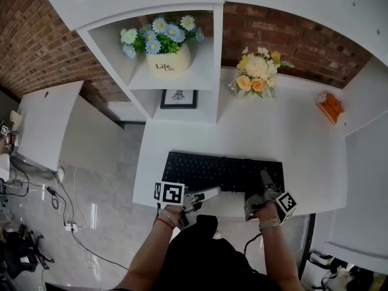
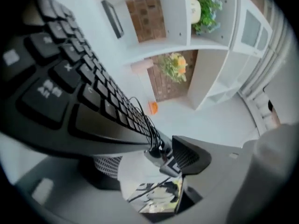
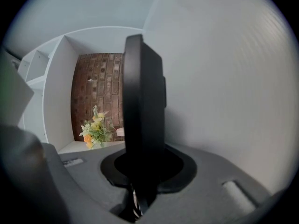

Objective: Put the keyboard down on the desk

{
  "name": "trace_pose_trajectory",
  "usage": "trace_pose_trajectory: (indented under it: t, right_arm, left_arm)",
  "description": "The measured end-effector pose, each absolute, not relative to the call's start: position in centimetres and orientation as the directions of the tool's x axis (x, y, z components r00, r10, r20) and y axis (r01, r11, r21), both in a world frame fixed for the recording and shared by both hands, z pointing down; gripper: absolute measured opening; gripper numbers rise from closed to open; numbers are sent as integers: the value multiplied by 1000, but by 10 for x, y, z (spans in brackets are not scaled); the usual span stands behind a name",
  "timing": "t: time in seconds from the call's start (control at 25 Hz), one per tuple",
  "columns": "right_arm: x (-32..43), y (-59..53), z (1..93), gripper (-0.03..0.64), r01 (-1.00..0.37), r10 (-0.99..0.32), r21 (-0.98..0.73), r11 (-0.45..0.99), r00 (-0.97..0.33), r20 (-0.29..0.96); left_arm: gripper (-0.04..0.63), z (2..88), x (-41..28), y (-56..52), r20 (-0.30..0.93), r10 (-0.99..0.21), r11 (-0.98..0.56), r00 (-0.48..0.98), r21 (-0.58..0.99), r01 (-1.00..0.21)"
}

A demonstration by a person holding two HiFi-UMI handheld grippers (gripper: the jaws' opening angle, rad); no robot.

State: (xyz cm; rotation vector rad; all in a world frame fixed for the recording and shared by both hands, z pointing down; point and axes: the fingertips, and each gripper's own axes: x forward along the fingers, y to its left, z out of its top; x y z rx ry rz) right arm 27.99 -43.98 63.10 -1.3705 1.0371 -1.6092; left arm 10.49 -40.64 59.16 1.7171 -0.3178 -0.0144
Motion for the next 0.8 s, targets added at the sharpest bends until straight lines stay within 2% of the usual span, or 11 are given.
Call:
trace_pose_trajectory:
  t: [0.08,0.16,0.32,0.52,0.6,0.8]
  right_arm:
    - [281,-441,632,67,42,-924,-930,-364,-139,356]
    - [280,-441,632,67,39,-924,-931,-363,-142,355]
    - [280,-440,631,67,47,-922,-928,-369,-142,360]
    - [281,-442,631,74,47,-926,-938,-344,-183,330]
    - [280,-443,629,99,38,-926,-945,-324,-216,309]
    - [276,-440,622,171,11,-919,-963,-271,-299,255]
  left_arm:
    - [312,596,107,-392,247,-136,-235,959,933,-273]
    - [253,600,106,-385,342,-97,-342,935,871,-353]
    - [129,608,104,-385,455,-112,-416,883,786,-457]
    - [24,618,101,-387,488,-156,-391,859,768,-507]
    - [-5,621,104,-385,478,-153,-376,865,781,-498]
    - [-6,622,111,-382,449,-159,-349,879,808,-475]
